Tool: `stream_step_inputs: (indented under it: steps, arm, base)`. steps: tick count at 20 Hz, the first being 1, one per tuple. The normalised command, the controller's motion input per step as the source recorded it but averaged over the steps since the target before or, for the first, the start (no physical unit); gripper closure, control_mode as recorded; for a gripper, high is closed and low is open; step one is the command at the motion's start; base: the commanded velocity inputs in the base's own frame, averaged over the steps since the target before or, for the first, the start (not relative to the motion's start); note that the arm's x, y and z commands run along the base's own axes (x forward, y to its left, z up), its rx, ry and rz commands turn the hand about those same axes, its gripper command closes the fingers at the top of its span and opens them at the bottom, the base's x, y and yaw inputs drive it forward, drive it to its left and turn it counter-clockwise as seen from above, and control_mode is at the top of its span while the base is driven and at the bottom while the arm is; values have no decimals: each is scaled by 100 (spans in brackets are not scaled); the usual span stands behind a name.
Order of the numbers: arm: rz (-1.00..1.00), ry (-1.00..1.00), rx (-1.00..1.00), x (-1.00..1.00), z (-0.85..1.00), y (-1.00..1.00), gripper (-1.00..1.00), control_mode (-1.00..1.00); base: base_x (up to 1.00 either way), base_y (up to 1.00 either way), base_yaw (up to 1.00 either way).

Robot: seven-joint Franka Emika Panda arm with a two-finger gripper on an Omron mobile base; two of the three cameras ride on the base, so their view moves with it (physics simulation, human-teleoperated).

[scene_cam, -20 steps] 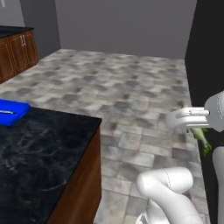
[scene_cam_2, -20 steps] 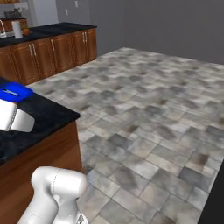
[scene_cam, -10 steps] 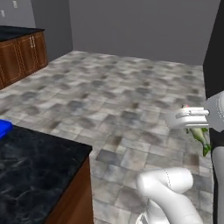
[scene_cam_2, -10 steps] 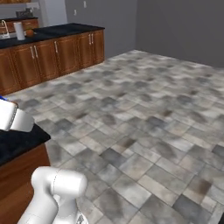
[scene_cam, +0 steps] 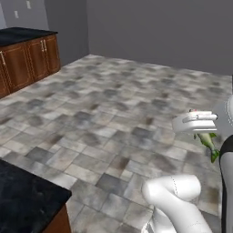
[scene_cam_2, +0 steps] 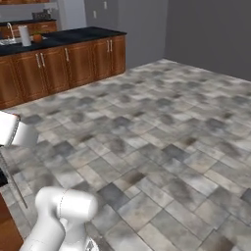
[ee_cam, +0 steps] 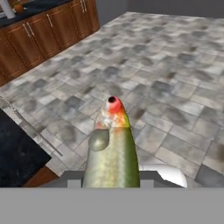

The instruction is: Gather the cucumber and broccoli from the fridge and place them on a tray on the dining counter. Then gather the chicken drumstick and fish from the fridge and place them on the other tray.

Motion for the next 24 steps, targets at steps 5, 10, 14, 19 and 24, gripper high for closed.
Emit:
stream_step_inputs:
  steps: [5, 10, 14, 19, 24]
  arm:
    - [0, 0, 0, 0, 0, 0, 100, 100]
    - [0, 0, 0, 0, 0, 0, 100, 100]
    - [0, 0, 0, 0, 0, 0, 100, 100]
    - [0, 0, 0, 0, 0, 0, 100, 100]
    - [0, 0, 0, 0, 0, 0, 100, 100]
  base:
    - [83, -40, 29]
    - [93, -24, 35]
    - [100, -11, 39]
    - [100, -9, 40]
    - [98, -12, 40]
